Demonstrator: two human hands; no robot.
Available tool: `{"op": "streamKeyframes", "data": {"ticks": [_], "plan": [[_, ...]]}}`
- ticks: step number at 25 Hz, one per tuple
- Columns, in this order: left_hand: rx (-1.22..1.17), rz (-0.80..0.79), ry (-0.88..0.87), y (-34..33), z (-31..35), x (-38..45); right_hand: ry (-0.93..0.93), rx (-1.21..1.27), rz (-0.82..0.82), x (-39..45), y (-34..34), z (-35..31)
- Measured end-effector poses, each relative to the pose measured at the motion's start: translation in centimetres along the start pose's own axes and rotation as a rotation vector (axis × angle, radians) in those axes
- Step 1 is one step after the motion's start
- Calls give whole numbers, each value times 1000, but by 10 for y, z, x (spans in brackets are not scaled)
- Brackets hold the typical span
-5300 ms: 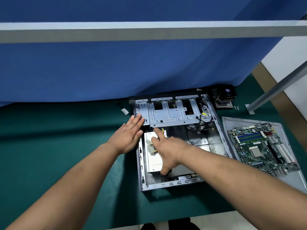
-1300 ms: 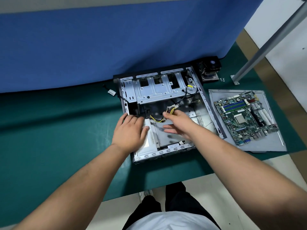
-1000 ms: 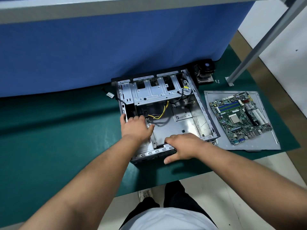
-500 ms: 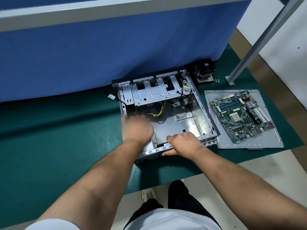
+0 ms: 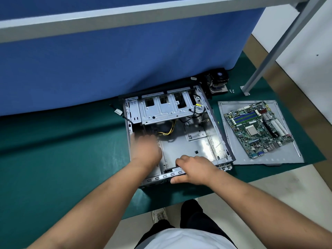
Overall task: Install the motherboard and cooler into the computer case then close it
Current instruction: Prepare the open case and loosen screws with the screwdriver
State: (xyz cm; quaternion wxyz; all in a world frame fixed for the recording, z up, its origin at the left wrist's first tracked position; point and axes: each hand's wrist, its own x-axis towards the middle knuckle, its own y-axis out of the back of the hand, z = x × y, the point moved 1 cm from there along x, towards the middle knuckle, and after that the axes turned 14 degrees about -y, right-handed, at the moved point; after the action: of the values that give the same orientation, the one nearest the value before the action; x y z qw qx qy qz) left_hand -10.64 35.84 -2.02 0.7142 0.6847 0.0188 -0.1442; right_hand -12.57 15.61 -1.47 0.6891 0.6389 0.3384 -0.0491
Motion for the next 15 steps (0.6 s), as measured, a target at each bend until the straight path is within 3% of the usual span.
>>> {"op": "streamKeyframes", "data": {"ticks": [3,8,12,15], "plan": [[-33,-91,-135,8,20,27,-58,176,-18,2,16,20],[-69,-339,-38,10,26,67,-178,128,102,7,21,51],[-118,-344,-132,7,23,75,-225,51,474,18,28,77],[-123,-333,-198,6,20,73,-316,-9,448,28,28,95]]}}
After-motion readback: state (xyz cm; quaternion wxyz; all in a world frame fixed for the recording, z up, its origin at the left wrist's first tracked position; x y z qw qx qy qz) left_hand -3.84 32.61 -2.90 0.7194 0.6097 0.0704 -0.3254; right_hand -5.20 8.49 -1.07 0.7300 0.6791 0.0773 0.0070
